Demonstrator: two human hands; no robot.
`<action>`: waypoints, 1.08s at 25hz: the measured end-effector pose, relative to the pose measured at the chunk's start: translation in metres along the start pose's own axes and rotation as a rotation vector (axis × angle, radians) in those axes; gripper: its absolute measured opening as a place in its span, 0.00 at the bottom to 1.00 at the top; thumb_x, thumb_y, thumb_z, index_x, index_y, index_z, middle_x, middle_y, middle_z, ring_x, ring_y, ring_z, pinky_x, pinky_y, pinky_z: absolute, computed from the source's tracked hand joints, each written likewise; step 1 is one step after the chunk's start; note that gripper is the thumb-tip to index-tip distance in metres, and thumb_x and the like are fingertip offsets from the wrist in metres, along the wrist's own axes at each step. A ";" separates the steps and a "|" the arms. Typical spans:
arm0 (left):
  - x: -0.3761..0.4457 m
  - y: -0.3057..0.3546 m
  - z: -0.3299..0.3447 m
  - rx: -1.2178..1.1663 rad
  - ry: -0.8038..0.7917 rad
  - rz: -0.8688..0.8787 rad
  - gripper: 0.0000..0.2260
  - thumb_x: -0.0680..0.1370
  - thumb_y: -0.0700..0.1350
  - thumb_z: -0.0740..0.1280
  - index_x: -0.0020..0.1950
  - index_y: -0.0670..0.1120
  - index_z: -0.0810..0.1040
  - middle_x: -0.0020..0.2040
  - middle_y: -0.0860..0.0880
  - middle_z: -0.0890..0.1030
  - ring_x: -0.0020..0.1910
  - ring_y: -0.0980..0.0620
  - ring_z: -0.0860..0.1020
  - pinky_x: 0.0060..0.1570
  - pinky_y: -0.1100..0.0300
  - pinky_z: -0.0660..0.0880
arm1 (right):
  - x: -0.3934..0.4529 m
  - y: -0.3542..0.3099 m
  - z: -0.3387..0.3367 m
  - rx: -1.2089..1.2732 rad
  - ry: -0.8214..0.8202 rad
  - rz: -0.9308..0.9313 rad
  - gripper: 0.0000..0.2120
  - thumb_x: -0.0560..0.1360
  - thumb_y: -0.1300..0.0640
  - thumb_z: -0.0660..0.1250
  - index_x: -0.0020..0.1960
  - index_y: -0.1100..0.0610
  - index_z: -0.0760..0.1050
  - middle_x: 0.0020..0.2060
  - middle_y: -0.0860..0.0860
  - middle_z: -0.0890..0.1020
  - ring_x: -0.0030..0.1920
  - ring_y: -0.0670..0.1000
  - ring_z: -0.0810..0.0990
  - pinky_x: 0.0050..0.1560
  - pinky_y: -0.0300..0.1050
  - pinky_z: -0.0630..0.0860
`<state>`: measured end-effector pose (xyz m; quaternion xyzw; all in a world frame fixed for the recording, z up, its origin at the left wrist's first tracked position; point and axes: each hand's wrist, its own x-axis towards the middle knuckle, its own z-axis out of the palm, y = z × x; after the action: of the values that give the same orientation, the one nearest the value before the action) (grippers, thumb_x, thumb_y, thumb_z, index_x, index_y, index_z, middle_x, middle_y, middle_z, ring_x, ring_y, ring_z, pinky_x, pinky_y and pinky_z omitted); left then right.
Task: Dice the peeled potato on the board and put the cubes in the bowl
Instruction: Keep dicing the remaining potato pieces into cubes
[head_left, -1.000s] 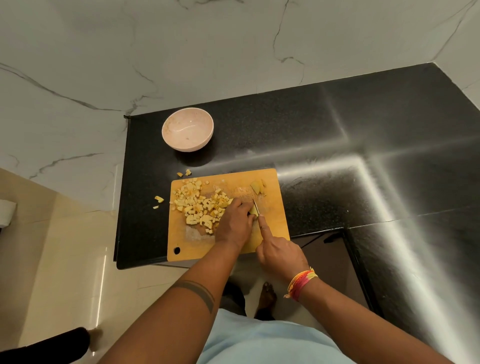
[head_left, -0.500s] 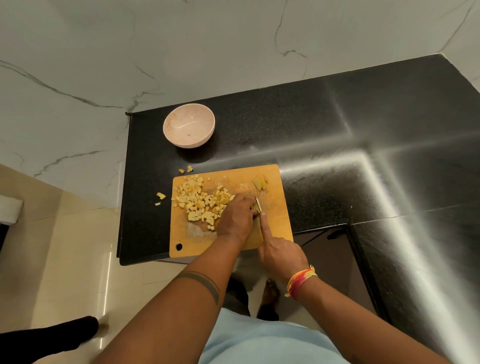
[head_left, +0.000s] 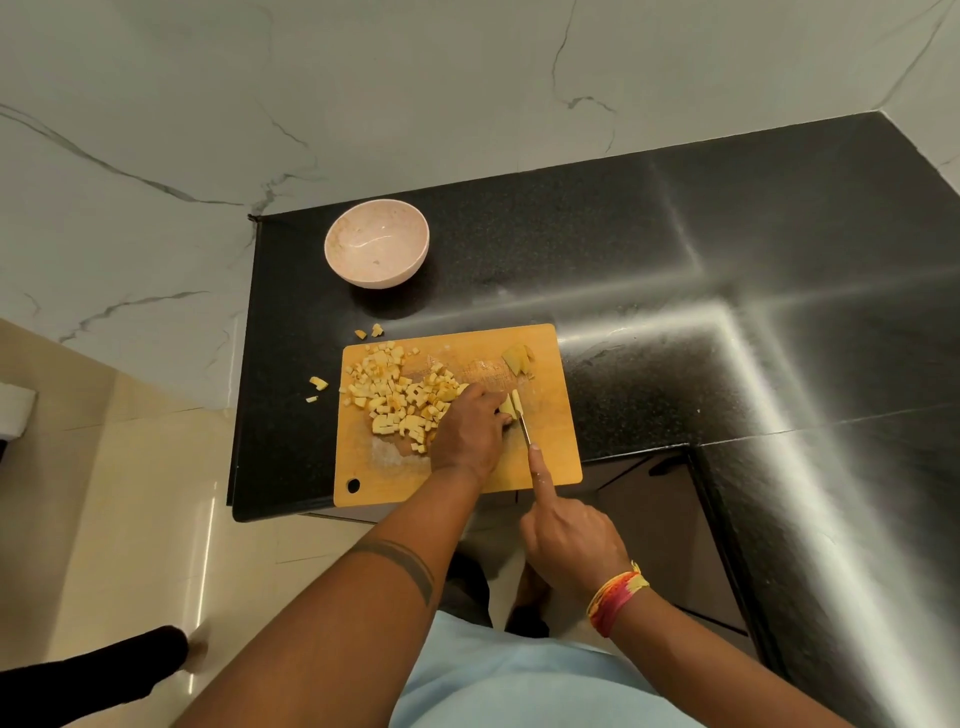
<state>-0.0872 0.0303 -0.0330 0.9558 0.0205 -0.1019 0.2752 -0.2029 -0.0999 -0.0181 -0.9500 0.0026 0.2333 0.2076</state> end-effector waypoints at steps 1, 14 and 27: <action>0.000 -0.001 0.001 -0.001 0.005 -0.010 0.13 0.82 0.47 0.68 0.67 0.49 0.81 0.60 0.52 0.78 0.58 0.50 0.77 0.52 0.60 0.72 | 0.002 -0.001 -0.001 0.005 0.003 -0.001 0.38 0.80 0.52 0.53 0.81 0.48 0.32 0.36 0.51 0.80 0.31 0.54 0.76 0.37 0.51 0.75; -0.003 0.003 0.000 -0.018 0.024 -0.037 0.12 0.81 0.44 0.68 0.64 0.51 0.80 0.59 0.51 0.78 0.56 0.48 0.77 0.50 0.55 0.76 | 0.010 -0.007 -0.007 0.031 0.020 0.000 0.37 0.81 0.52 0.53 0.82 0.45 0.33 0.33 0.50 0.77 0.29 0.51 0.73 0.33 0.49 0.71; 0.000 0.009 -0.003 -0.054 0.040 -0.127 0.09 0.81 0.42 0.67 0.59 0.51 0.82 0.57 0.52 0.77 0.53 0.49 0.76 0.44 0.58 0.69 | 0.033 -0.008 -0.005 -0.066 0.000 -0.026 0.37 0.82 0.51 0.53 0.81 0.47 0.32 0.33 0.52 0.76 0.28 0.54 0.73 0.32 0.48 0.71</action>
<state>-0.0860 0.0238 -0.0258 0.9467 0.0892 -0.0995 0.2932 -0.1703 -0.0916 -0.0263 -0.9563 -0.0175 0.2306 0.1790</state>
